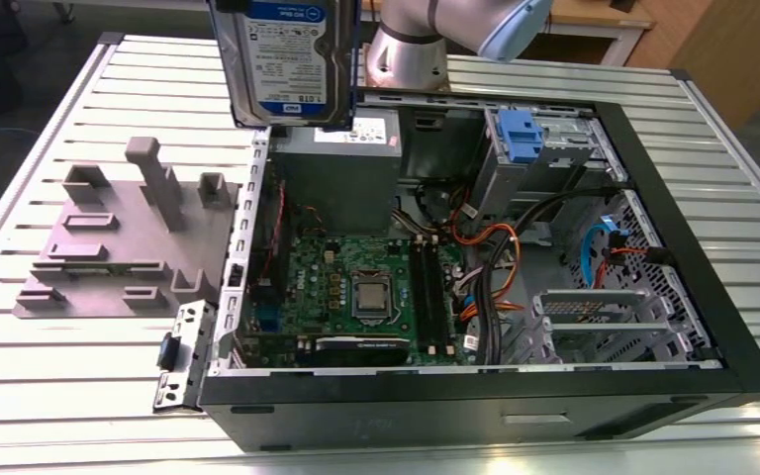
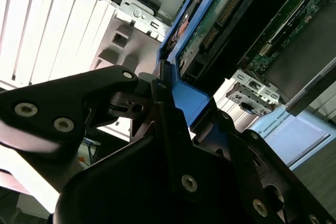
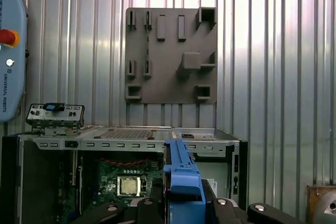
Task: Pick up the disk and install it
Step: 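Pick up the disk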
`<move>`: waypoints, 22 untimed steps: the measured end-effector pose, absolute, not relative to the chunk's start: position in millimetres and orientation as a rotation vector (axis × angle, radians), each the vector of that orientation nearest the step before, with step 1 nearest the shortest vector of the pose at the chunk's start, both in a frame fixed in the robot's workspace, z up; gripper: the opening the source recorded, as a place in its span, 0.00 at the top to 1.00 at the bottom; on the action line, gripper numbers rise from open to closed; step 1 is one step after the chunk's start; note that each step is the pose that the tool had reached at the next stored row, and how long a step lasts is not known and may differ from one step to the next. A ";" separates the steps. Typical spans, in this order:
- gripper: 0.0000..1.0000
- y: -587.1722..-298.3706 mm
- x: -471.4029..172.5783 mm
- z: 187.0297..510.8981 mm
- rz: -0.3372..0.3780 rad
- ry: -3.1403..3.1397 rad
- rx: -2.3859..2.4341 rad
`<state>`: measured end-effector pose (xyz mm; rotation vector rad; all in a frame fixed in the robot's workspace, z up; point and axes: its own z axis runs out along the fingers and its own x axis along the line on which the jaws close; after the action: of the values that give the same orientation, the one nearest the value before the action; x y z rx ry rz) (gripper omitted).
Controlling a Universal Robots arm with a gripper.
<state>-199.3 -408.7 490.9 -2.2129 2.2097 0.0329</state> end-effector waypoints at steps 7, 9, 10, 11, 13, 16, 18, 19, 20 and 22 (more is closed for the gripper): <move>0.64 -408.7 -199.3 490.8 0.033 2.210 -2.213; 0.64 -408.8 -199.2 490.9 0.033 2.210 -2.213; 0.64 -409.6 -199.1 490.9 0.032 2.210 -2.214; 0.64 -411.3 -199.2 490.8 0.030 2.211 -2.214; 0.64 -415.1 -199.2 490.8 0.026 2.213 -2.216; 0.64 -418.5 -199.2 490.8 0.020 2.216 -2.219; 0.64 -419.1 -198.0 490.7 0.020 2.216 -2.219; 0.64 -419.1 -196.7 490.7 0.020 2.216 -2.219; 0.64 -419.2 -195.4 490.8 0.020 2.216 -2.219; 0.64 -419.1 -192.5 490.8 0.019 2.216 -2.219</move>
<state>-192.5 -419.1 490.8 -2.2190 2.2160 0.0194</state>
